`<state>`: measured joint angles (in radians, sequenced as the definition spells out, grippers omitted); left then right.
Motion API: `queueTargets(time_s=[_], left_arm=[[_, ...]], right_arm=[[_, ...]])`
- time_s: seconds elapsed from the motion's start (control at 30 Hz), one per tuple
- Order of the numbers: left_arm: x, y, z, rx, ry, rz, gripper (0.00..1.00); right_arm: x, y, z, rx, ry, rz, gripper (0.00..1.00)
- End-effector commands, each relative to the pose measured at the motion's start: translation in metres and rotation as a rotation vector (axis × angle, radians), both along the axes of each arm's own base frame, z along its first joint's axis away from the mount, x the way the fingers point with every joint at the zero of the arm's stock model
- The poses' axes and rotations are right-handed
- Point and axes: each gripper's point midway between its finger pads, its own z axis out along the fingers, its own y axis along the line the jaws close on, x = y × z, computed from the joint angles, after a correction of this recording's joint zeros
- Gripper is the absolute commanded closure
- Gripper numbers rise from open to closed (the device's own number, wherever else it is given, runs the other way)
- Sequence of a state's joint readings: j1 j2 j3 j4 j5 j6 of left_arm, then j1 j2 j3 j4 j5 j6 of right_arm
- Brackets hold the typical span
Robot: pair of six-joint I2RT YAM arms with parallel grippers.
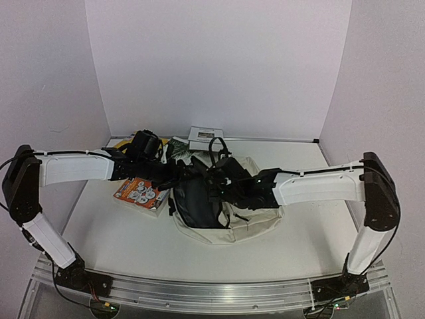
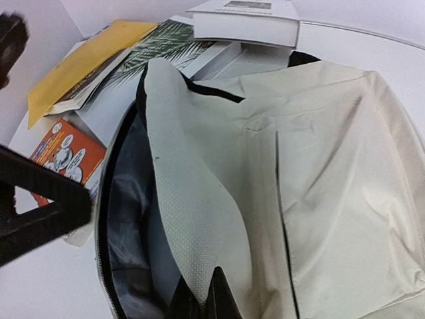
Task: Pack the student bag
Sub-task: Unzip the student bag at the center of the board.
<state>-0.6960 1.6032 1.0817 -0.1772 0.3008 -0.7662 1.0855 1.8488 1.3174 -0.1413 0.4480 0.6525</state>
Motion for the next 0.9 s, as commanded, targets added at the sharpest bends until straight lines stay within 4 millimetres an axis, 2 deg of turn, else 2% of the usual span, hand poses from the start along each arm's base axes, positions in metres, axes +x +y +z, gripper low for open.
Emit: queueTargets(time_s=[0.0, 0.07, 0.13, 0.2, 0.23, 0.3, 0.33, 0.43, 0.53, 0.87], left_arm=[[0.013, 0.046, -0.006, 0.097, -0.022, 0.137, 0.25], [0.017, 0.054, -0.015, 0.12, -0.008, 0.158, 0.25], [0.021, 0.053, -0.031, 0.144, 0.025, 0.158, 0.26], [0.023, 0.049, -0.039, 0.15, 0.041, 0.15, 0.27], [0.027, 0.045, -0.048, 0.148, 0.056, 0.146, 0.27], [0.029, 0.038, -0.064, 0.144, 0.091, 0.135, 0.28], [0.031, 0.028, -0.071, 0.117, 0.117, 0.109, 0.29], [0.034, 0.023, -0.082, 0.11, 0.141, 0.114, 0.3], [0.036, 0.021, -0.084, 0.096, 0.14, 0.112, 0.33], [0.039, 0.004, -0.081, 0.026, 0.123, 0.067, 0.57]], right_arm=[[0.019, -0.043, 0.057, 0.159, -0.052, -0.134, 1.0], [0.024, -0.063, 0.06, 0.185, -0.046, -0.174, 1.0], [0.029, -0.088, 0.054, 0.217, -0.026, -0.228, 1.0], [0.033, -0.102, 0.047, 0.227, -0.009, -0.255, 1.0], [0.033, -0.112, 0.033, 0.224, 0.02, -0.268, 1.0], [0.034, -0.119, 0.021, 0.233, 0.048, -0.282, 1.0], [0.033, -0.123, 0.009, 0.24, 0.073, -0.29, 1.0], [0.028, -0.13, -0.01, 0.25, 0.115, -0.302, 1.0], [0.027, -0.136, -0.02, 0.274, 0.139, -0.316, 1.0], [0.034, -0.139, -0.021, 0.298, 0.142, -0.31, 1.0]])
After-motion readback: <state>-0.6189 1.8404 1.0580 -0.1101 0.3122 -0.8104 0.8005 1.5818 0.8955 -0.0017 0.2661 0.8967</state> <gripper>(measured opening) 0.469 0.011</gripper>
